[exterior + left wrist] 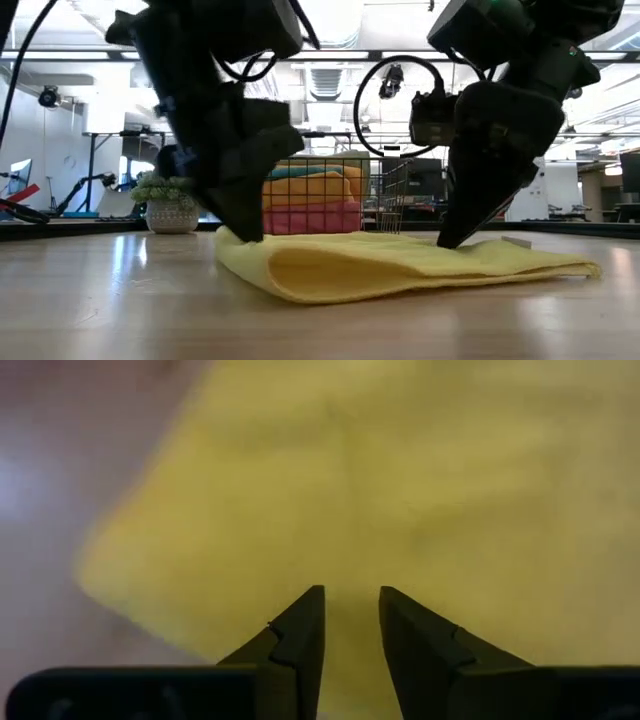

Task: Fold microfiber towels
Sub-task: Fold the yellow microfiber towel, then put the folded yellow microfiber towel into the wire basket

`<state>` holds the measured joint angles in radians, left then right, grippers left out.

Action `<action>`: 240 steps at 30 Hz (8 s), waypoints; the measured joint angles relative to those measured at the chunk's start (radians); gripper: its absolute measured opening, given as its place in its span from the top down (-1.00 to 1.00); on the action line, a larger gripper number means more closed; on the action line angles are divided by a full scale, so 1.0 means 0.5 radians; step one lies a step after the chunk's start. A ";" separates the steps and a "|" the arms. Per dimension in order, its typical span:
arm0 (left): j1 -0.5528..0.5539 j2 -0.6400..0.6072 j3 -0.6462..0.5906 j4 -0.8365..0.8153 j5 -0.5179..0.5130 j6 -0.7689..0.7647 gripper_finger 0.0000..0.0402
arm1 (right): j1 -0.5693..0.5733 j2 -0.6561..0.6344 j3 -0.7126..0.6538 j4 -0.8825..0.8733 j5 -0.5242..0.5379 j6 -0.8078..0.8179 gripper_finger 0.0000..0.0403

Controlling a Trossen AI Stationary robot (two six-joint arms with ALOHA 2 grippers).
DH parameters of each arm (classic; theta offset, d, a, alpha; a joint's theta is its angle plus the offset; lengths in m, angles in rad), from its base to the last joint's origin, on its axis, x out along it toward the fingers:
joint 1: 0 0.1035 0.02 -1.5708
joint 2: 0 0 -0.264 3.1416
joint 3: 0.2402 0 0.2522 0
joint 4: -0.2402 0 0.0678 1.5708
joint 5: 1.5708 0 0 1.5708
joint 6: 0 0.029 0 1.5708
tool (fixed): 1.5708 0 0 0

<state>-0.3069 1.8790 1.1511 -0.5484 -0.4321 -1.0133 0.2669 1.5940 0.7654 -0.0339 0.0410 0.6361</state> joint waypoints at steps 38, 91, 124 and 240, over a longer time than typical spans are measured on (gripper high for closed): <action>0.166 -0.266 0.015 -0.178 0.041 1.099 0.58 | 0.159 0.378 0.873 -0.546 0.129 0.033 0.94; -0.902 0.391 1.352 -1.481 0.150 0.204 0.38 | 0.883 -0.196 0.616 -0.730 0.436 -0.224 0.63; -1.012 0.745 1.227 -1.131 -0.076 0.176 0.09 | 0.705 0.618 0.892 -0.132 0.495 -1.010 0.16; -0.750 0.109 1.145 -1.038 0.076 -0.318 0.27 | 0.510 0.079 1.094 -1.531 0.374 -0.359 0.16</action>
<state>-0.6821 1.9333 1.7237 -1.0676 -0.3942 -1.1721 0.5217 1.6333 1.3125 -0.7995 0.2279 0.4569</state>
